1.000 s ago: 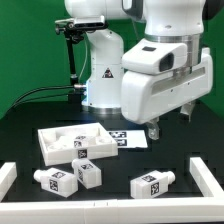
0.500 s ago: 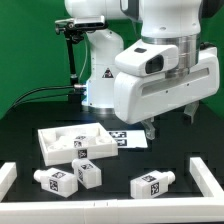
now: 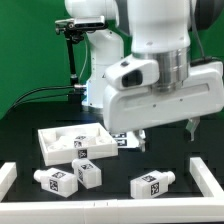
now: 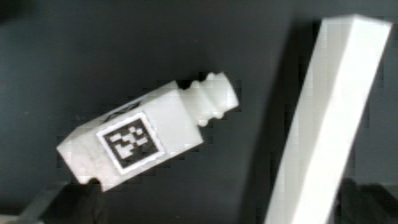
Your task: Assemble one leg
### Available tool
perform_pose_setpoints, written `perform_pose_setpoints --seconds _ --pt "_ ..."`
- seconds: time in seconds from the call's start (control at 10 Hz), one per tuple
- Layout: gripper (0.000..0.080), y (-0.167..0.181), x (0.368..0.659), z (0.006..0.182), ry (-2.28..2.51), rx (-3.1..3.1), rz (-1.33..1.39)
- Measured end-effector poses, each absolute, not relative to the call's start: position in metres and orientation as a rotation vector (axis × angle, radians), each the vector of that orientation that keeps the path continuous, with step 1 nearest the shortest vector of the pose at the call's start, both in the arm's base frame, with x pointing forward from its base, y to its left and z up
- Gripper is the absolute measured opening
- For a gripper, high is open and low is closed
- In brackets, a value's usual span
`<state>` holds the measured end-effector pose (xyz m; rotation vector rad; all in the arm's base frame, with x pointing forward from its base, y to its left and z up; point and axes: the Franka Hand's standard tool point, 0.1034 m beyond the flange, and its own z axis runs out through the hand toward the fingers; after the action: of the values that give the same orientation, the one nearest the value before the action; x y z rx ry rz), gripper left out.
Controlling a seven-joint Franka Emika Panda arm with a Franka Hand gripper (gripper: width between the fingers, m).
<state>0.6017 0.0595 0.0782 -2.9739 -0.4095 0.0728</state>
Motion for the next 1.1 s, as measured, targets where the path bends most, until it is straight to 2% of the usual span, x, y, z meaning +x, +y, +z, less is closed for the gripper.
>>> perform_pose_setpoints --seconds 0.5,0.7,0.9,1.1 --pt "0.0649 0.057 0.603 0.075 -0.317 -2.99 0.069" --pt "0.0649 0.066 0.607 0.061 0.091 -3.016 0.036" --pt "0.0649 0.064 0.607 0.04 0.122 -2.997 0.026" --pt "0.0649 0.064 0.607 0.039 0.127 -2.997 0.029"
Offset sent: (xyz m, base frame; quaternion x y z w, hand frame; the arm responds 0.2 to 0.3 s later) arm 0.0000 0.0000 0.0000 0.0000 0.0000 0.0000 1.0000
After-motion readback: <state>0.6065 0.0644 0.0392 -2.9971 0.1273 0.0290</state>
